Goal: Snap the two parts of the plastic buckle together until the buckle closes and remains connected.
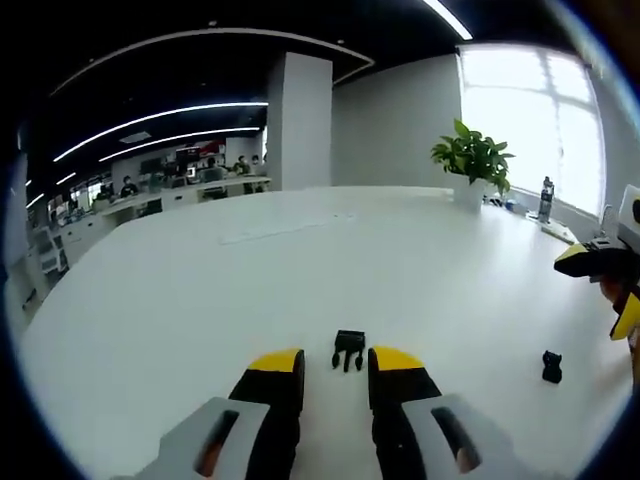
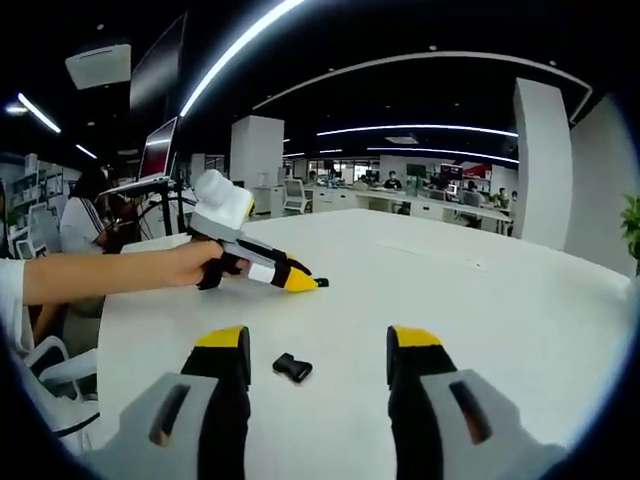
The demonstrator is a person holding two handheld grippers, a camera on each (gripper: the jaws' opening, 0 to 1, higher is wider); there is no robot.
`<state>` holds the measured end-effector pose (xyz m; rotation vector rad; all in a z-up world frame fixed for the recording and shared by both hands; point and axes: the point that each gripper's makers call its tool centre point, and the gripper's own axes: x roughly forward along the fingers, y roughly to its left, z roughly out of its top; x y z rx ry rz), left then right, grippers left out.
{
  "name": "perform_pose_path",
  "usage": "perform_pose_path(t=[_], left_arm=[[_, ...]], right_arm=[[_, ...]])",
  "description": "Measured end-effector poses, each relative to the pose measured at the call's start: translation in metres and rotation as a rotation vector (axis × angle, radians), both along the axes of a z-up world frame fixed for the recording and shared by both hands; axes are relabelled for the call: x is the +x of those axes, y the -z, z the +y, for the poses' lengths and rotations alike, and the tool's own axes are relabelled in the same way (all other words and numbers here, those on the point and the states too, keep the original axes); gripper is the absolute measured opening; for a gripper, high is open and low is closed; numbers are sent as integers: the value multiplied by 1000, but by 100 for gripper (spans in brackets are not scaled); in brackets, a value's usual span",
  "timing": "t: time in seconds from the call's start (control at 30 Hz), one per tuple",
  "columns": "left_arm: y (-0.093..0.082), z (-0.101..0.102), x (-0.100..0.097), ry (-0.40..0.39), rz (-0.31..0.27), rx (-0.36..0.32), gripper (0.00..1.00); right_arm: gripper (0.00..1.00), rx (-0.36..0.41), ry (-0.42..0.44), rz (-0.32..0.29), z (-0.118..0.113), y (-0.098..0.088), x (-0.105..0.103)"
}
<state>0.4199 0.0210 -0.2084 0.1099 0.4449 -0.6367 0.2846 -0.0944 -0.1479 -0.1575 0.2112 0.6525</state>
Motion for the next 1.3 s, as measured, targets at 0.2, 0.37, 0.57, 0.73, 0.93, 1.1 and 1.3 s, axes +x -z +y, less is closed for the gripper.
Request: perform_pose_path(t=[0.2,0.37,0.57,0.73,0.93,1.1,1.3], left_arm=[[1,-3,0,-4,14,-9,21],[1,-5,-1,3,13,-9,14],[1,-7,-5,8,5,-11,12],[0,-6,-8,9,0,-6,11],[-2,-10,-21,47,-19,27,11],[-6,-7,-27,41,-25,18,11],[-20,10,-38,3,-40,-26,11]], right_arm=[[55,12,-1,-4,1,-2,-1],[55,14,-3,-5,2,-2,-2],[55,27,-12,4,2,2,-4],[55,36,-10,6,2,2,-4],[54,37,-17,6,4,4,-6],[54,41,-20,13,5,7,-7],[54,51,-18,19,5,9,-6]])
